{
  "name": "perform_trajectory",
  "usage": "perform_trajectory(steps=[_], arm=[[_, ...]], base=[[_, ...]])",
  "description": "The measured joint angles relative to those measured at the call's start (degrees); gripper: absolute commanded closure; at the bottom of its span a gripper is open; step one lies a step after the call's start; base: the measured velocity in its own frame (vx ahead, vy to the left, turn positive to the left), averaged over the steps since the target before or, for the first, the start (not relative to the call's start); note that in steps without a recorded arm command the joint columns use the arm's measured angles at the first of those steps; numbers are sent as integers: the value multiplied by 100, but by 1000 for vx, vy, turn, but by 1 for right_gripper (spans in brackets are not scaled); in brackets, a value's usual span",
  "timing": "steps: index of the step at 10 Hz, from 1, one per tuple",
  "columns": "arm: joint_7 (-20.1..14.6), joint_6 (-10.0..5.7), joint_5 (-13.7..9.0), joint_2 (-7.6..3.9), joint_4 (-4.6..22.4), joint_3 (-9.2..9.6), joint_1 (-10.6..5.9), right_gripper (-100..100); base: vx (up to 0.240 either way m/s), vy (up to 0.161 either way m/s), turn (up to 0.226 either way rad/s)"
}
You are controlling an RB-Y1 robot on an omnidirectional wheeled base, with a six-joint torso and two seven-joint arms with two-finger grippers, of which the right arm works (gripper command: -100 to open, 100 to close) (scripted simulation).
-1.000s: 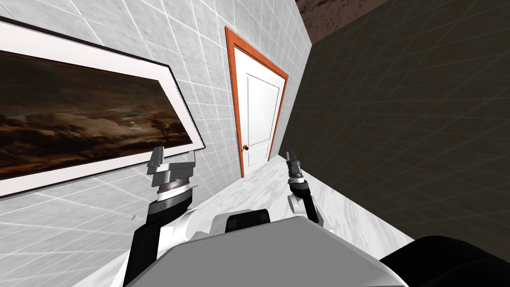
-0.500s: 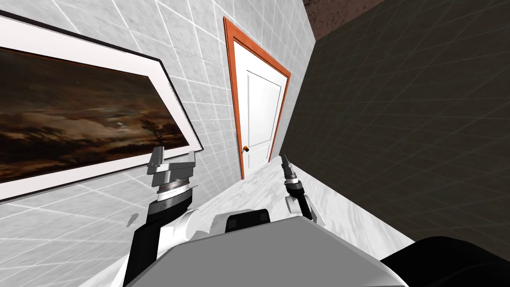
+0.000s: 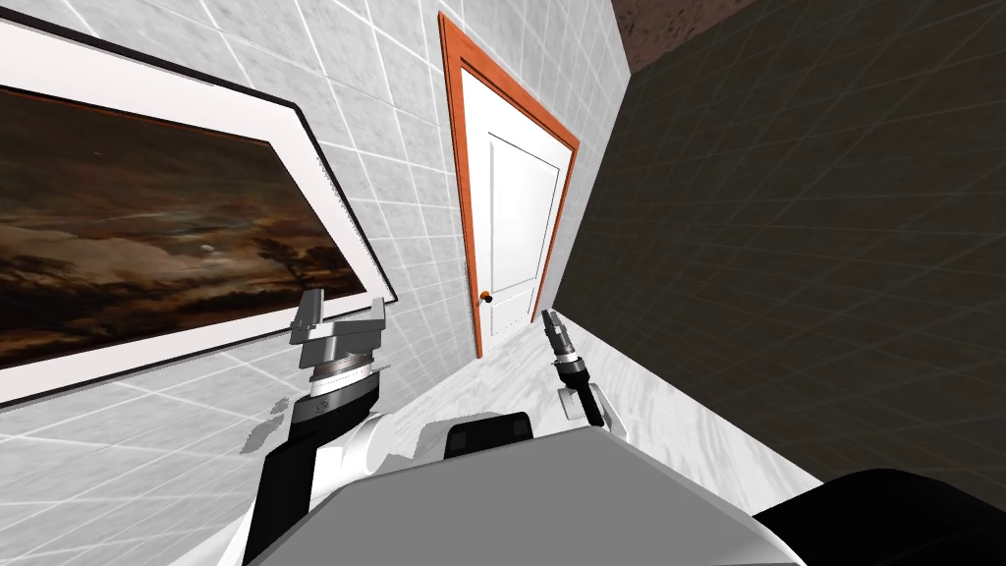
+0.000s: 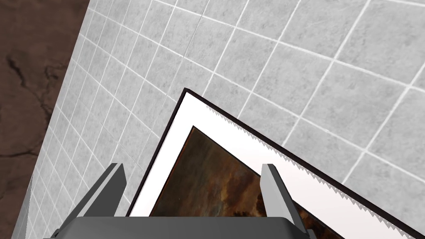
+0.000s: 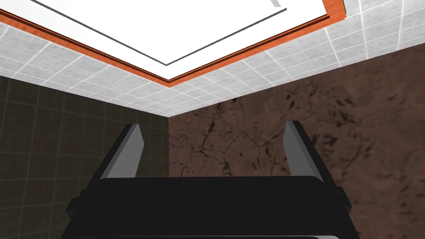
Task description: Pull the door open
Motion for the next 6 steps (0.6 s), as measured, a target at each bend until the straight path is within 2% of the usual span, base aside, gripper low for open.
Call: perform_trajectory(steps=[1,4,6], arm=[[113,3,77,-20,129,11,-44,-100],[437,-105,265,18,541,71,-123,-100],[674,-162,409,5,900,84,-224,-100]], base=[[102,-1,14],[62,3,5],[84,5,11]])
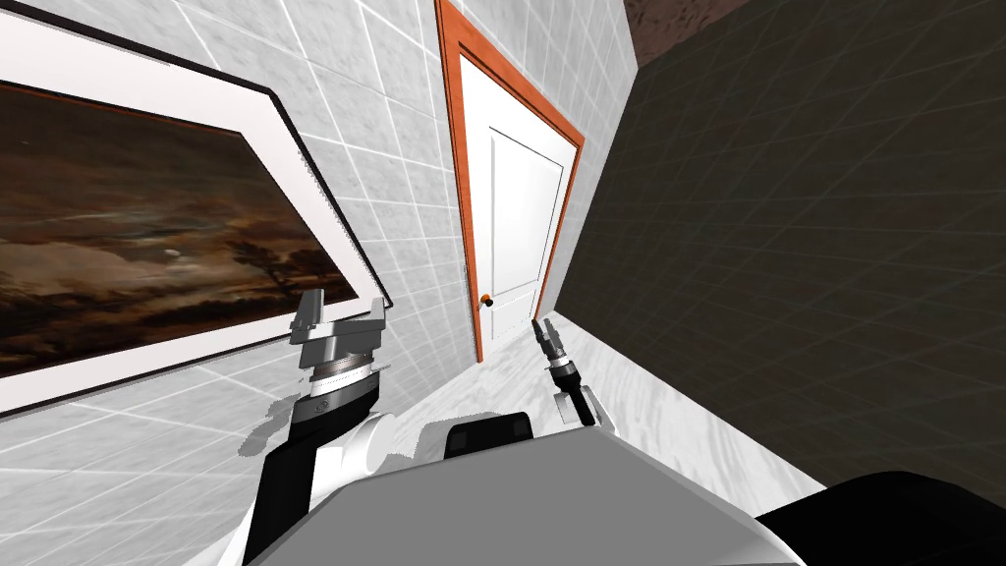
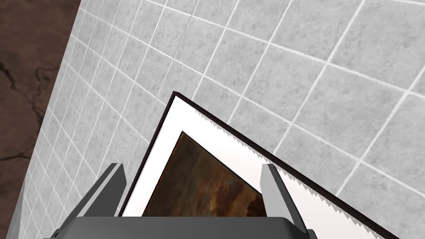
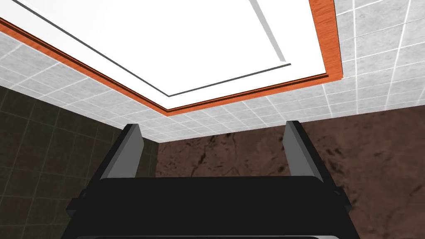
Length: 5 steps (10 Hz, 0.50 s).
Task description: Pull the door open
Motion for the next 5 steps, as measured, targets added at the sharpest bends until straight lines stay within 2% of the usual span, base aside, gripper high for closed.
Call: perform_trajectory(steps=[2,3,5], arm=[[293,-94,165,24,409,31,-123,-100],[418,-81,256,28,496,65,-125,-100],[549,-105,331,0,743,54,-233,-100]], base=[[101,4,13],[75,0,1],[67,-10,10]])
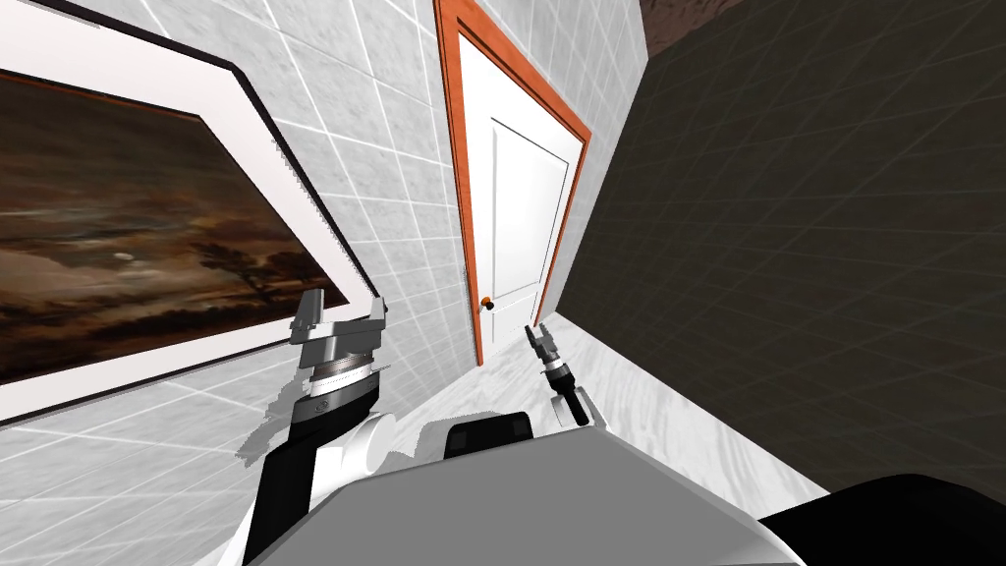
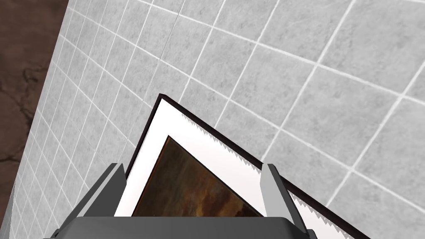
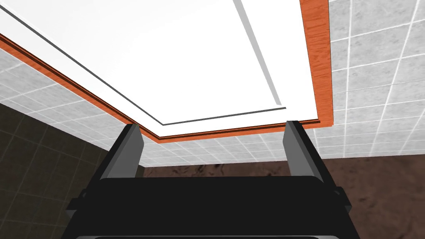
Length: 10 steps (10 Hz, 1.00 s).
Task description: Pull the door open
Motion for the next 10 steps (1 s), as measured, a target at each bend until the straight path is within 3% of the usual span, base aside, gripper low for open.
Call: perform_trajectory(steps=[2,6,10], arm=[[169,-26,105,-2,199,21,-44,-100],[627,-176,368,27,910,48,-270,-100],[1077,-254,659,44,1448,114,-390,-100]], base=[[60,-2,6],[96,-1,12],[102,-4,14]])
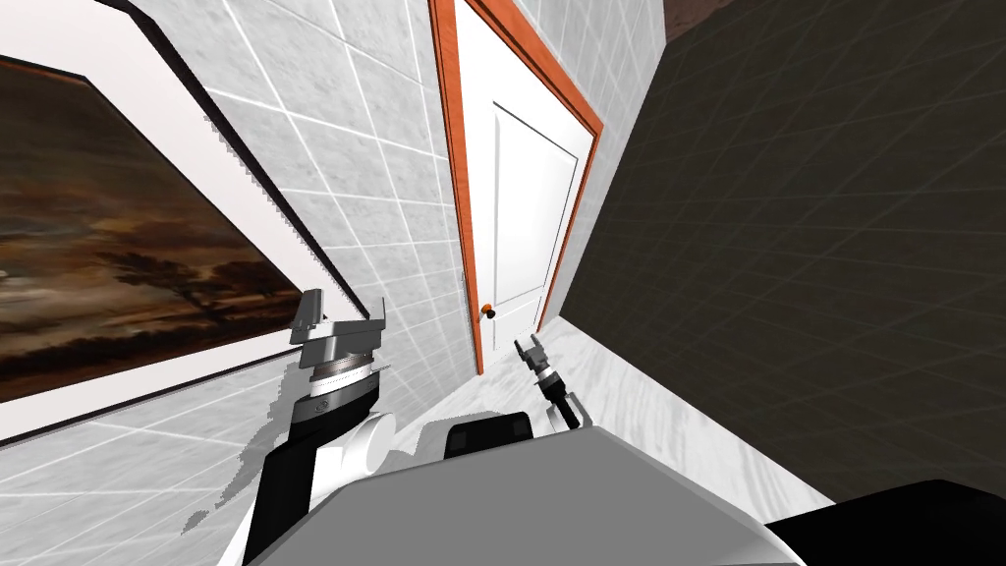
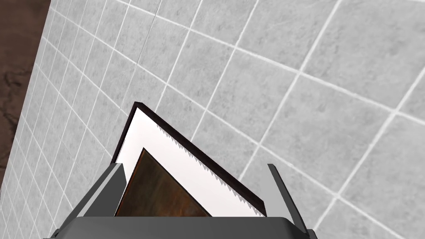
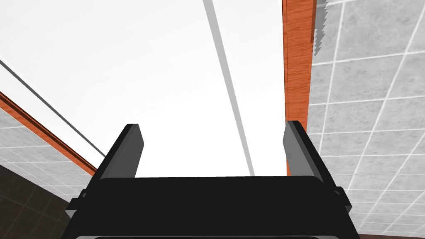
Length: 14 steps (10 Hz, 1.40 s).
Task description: Pull the door open
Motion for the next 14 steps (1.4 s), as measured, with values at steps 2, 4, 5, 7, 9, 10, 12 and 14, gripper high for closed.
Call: perform_trajectory(steps=[2,4,5,7,9,10,12,14], arm=[[243,-103,127,31,363,9,-99,-100],[462,-173,239,58,711,15,-212,-100],[598,-206,332,68,864,38,-230,-100],[821,-205,491,100,1131,79,-329,-100],[961,-251,560,117,1322,85,-370,-100],[1042,-274,614,131,1429,96,-394,-100],[1189,-321,704,140,1657,106,-466,-100],[1298,-350,749,172,1804,108,-521,-100]], base=[[102,1,12],[119,-8,21],[143,-16,20],[126,1,21],[87,9,19],[103,13,30],[151,37,45],[-9,1,-17]])
